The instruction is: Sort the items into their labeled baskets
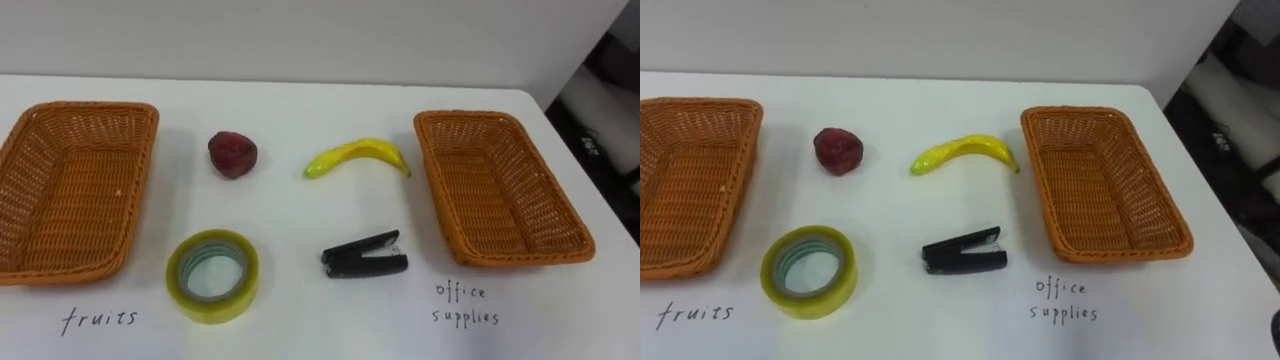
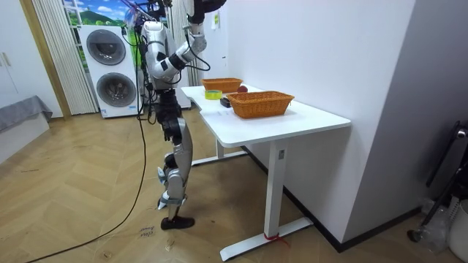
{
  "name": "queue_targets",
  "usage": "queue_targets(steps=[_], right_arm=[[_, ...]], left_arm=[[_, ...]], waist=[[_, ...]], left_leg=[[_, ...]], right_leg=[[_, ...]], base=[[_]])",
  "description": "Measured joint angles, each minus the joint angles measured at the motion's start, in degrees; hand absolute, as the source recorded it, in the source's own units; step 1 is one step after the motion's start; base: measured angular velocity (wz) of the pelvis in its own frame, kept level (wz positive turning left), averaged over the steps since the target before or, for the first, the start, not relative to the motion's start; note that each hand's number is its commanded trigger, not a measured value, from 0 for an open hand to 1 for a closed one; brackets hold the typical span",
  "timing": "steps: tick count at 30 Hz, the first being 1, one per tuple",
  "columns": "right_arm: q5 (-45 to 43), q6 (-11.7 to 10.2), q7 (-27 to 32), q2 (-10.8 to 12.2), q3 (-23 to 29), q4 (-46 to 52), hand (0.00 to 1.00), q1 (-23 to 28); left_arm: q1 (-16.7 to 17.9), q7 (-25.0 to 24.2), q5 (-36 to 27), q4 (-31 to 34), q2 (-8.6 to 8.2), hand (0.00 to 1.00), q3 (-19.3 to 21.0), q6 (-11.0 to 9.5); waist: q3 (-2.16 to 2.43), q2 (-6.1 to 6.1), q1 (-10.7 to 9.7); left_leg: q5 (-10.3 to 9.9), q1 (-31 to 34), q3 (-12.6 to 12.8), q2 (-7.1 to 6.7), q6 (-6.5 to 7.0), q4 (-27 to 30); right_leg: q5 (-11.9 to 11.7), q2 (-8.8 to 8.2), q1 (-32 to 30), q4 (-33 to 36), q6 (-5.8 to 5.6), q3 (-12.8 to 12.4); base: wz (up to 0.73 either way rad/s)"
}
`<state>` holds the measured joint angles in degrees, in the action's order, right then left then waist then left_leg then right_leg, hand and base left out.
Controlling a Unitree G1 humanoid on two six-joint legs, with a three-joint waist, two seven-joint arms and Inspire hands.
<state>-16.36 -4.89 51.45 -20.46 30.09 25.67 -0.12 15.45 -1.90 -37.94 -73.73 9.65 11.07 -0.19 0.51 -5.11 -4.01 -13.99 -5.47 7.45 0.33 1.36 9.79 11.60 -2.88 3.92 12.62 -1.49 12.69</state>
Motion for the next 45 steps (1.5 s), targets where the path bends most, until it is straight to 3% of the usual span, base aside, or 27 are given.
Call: queue_targets(steps=[9,16,20,30,36,39,45], right_arm=[[0.03,1.22,-11.37,-0.03,-7.43,2.17,0.0,-2.71],[-0.17,2.57,-22.44,-0.14,-13.97,1.72,0.0,-2.73],[-0.21,3.44,-27.11,-0.14,-15.84,1.7,0.0,-2.72],[-1.43,5.38,-39.46,-0.15,-20.67,0.36,0.0,-2.73],[-2.54,7.57,-44.92,-0.17,-23.77,-0.22,0.0,-2.73],[-3.3,7.58,-47.91,-0.18,-24.61,-0.36,0.0,-2.73],[-4.59,9.67,-55.3,-0.25,-26.12,-1.95,0.0,-2.73]], left_arm=[[-1.19,-2.88,0.16,-1.89,-0.29,0.0,-0.51,-0.04],[-1.49,-3.83,0.59,-1.78,0.11,0.0,-1.19,-0.05],[-1.79,-4.88,1.97,-1.68,0.29,0.0,-1.13,-0.11],[-2.19,-7.13,2.72,-1.67,0.47,0.0,-1.14,0.15],[-2.34,-7.18,2.75,-1.55,0.51,0.0,-1.13,0.63],[-2.44,-7.18,2.75,-1.17,0.62,0.0,-1.14,0.68],[-2.23,-7.51,4.93,0.11,1.44,0.0,-1.21,0.89]], waist=[[-0.05,0.05,2.2],[-0.81,-0.64,3.27],[-0.64,-0.92,4.24],[-0.73,-0.51,5.88],[-0.71,-0.39,6.12],[-0.67,-0.39,6.1],[-0.49,-0.97,6.31]], left_leg=[[0.02,-0.14,0.02,0.04,-0.02,0.22],[0.02,0.41,-0.29,0.0,-0.02,0.35],[0.02,1.07,-0.28,-0.01,-0.02,0.49],[0.04,1.82,-1.69,-0.09,-0.01,1.7],[0.05,2.02,-2.16,0.23,-0.03,1.94],[0.05,1.99,-2.37,0.25,-0.03,1.84],[0.05,1.2,-2.4,0.14,-0.03,1.87]], right_leg=[[0.0,-0.02,0.07,0.0,0.0,0.03],[-0.01,-0.08,-0.19,-0.05,0.01,0.18],[-0.01,-0.08,-0.85,-0.07,0.01,0.16],[-0.07,-0.11,-0.25,-1.09,0.11,0.85],[-0.27,-0.12,0.13,-1.04,0.31,1.64],[-0.4,-0.13,0.29,-1.01,0.3,1.73],[-0.44,-0.11,1.02,-1.01,0.29,1.66]], base=[[0.0],[0.01],[0.0],[0.07],[0.04],[0.03],[0.0]])
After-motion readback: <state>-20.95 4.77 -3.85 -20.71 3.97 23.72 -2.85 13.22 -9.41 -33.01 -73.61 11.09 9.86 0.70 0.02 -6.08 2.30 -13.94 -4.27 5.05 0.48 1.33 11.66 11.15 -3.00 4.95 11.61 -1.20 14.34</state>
